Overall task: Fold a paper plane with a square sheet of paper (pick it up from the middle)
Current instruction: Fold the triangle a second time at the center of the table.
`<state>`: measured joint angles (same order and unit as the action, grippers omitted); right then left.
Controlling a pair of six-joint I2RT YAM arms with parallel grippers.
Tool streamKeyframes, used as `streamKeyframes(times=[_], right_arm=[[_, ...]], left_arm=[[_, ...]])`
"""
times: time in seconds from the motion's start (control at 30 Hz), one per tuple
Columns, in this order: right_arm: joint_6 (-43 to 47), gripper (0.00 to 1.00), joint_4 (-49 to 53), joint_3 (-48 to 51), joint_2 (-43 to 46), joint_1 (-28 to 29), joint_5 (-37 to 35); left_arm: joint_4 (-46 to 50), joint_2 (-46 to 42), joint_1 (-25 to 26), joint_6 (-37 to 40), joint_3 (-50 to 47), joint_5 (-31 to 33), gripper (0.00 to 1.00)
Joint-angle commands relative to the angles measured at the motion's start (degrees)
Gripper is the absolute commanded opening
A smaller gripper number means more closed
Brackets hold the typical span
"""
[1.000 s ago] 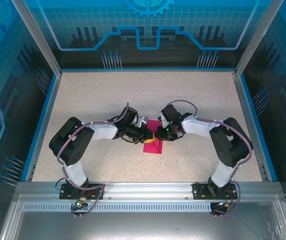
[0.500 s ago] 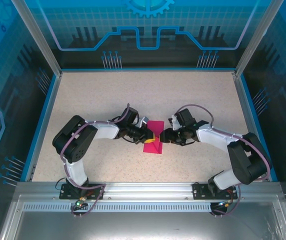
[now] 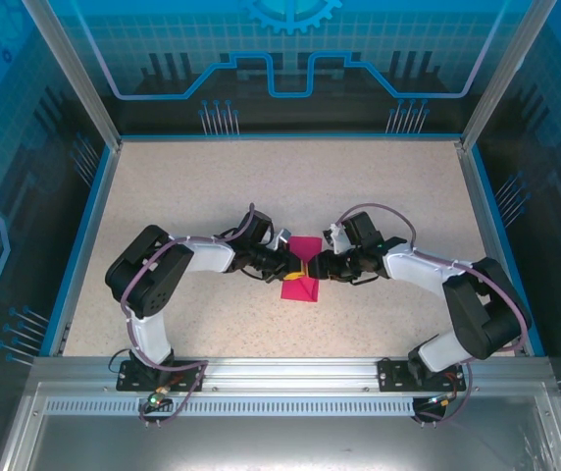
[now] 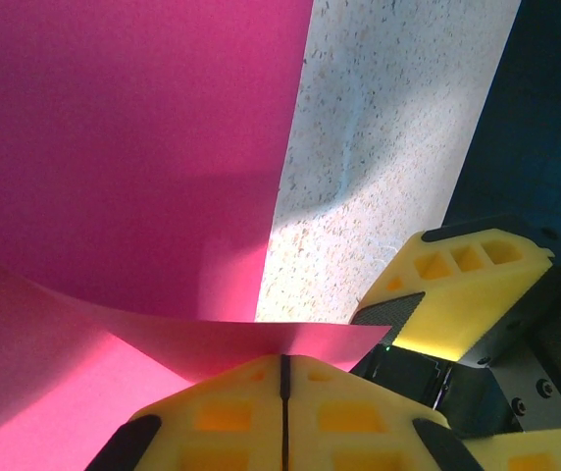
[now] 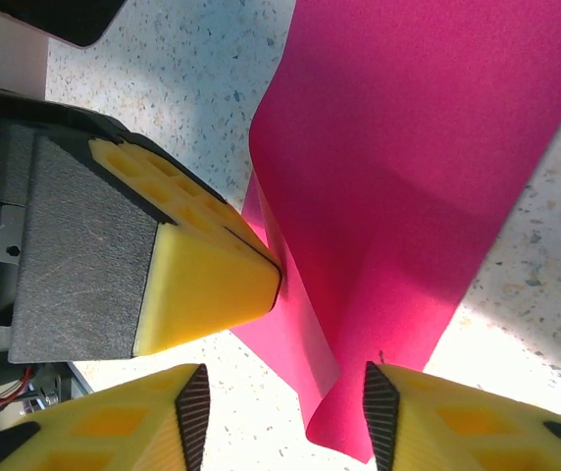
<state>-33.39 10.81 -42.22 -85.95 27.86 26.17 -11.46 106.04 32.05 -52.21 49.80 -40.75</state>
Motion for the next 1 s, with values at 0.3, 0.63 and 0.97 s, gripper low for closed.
streamKeyframes(times=[0.3,0.63,0.97], right_arm=[[1.6,0.10,2.2,-4.4,-6.0,0.8,-5.7],[4.1,0.10,4.3,-6.6,-8.7,0.8,-7.7],[4.9,0.10,4.6,-7.7,-11.0,0.8,-7.1]], left_arm=[[-0.4,-0.6,0.1,0.1,1.6,0.0,0.08],[-0.1,0.2,0.2,0.3,3.4,-0.7,0.09],[2.2,1.6,0.3,1.4,4.7,-0.5,0.09]])
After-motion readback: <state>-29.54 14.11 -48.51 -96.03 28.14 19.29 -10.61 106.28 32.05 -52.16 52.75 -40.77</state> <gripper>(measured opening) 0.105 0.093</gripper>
